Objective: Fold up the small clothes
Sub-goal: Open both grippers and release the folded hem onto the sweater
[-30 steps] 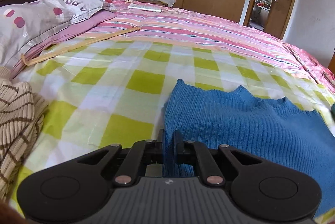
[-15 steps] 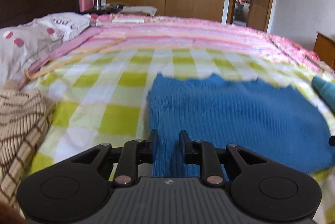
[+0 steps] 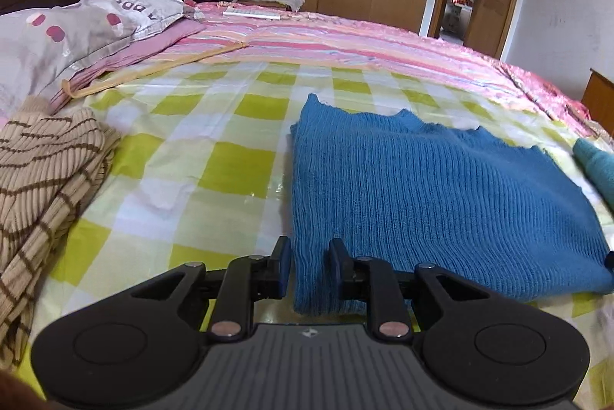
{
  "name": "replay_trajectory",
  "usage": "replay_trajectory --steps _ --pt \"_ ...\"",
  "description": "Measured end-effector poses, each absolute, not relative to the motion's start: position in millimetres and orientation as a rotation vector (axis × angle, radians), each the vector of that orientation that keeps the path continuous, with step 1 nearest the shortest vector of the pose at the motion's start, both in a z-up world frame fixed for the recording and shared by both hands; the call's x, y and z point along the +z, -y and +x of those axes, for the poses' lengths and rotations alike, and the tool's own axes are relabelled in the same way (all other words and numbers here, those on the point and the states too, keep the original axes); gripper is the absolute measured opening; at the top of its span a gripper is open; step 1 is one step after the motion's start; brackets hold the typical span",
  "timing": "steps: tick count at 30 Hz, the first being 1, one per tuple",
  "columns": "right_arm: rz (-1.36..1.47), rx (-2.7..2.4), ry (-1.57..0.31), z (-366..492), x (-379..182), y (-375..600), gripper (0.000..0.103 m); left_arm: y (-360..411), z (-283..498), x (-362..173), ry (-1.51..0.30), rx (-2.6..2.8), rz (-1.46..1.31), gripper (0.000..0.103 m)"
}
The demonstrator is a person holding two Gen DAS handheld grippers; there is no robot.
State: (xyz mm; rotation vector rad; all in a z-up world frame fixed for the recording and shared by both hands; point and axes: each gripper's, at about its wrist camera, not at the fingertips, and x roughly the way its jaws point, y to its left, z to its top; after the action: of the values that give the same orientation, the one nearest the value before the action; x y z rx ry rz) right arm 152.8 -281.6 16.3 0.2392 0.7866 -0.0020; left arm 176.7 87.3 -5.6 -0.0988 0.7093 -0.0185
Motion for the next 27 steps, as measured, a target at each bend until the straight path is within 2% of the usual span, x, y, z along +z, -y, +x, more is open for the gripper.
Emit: replay_trajectory --steps 6,14,22,27 --pt "0.198 -0.015 -0.746 142.5 31.6 268.4 0.020 -89.8 173.8 -5.9 -0.716 -0.046 -0.117 0.028" --pt "0.238 -0.085 -0.834 150.5 -3.5 269.4 0.022 -89.3 172.2 -14.6 -0.748 -0.076 -0.085 0.029" --pt "0.177 -0.051 -0.790 148.9 32.8 247.2 0.022 -100.0 167.6 -5.3 -0.730 -0.072 -0.144 0.029" --pt "0.125 0.062 -0.785 167.1 48.6 200.8 0.022 -106.5 168.5 -4.8 -0.734 -0.066 -0.183 0.031"
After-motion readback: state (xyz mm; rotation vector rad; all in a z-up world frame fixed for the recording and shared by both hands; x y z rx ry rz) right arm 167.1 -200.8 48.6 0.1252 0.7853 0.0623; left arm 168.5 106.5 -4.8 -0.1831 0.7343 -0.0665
